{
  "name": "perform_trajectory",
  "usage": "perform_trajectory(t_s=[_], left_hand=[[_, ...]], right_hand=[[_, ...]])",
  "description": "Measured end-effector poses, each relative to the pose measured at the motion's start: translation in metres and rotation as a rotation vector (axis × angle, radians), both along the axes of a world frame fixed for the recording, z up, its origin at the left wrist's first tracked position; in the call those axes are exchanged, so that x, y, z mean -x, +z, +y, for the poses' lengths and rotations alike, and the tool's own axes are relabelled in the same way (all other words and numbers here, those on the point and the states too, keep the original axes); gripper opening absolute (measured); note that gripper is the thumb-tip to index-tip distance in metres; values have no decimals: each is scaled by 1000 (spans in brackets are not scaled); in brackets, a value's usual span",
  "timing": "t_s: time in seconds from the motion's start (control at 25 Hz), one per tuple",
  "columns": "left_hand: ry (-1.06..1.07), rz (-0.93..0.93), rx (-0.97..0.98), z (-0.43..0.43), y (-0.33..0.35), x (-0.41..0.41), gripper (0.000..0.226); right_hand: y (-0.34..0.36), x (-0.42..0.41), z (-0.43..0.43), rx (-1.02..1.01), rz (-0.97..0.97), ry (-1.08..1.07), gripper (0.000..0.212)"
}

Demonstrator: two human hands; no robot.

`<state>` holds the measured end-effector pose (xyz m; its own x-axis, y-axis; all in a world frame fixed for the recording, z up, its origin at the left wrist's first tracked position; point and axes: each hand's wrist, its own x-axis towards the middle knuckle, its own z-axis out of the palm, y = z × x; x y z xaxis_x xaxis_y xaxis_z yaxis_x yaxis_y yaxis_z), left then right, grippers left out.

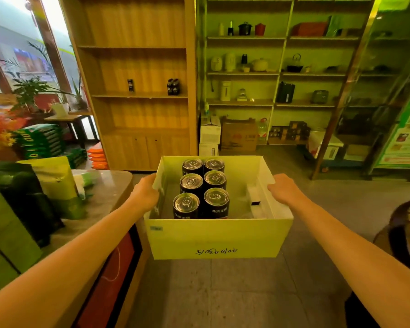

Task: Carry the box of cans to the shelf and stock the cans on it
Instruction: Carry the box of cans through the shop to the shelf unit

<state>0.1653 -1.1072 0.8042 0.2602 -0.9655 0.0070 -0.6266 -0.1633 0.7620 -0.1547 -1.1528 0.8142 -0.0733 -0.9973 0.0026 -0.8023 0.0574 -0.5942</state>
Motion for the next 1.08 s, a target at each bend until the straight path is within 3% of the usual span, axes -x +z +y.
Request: perform_trajectory(t_s=[0.28,0.52,1.08], left_hand=[[119,46,20,-195,10,-18,66],[193,44,51,-333,18,-54,60],[341,29,50,-666,13,-253,50]], right_hand=[[14,-31,-233,15,21,116,13],[15,-80,-399,13,-4,179,16],[-3,-294,-767,-5,-83,298,20]])
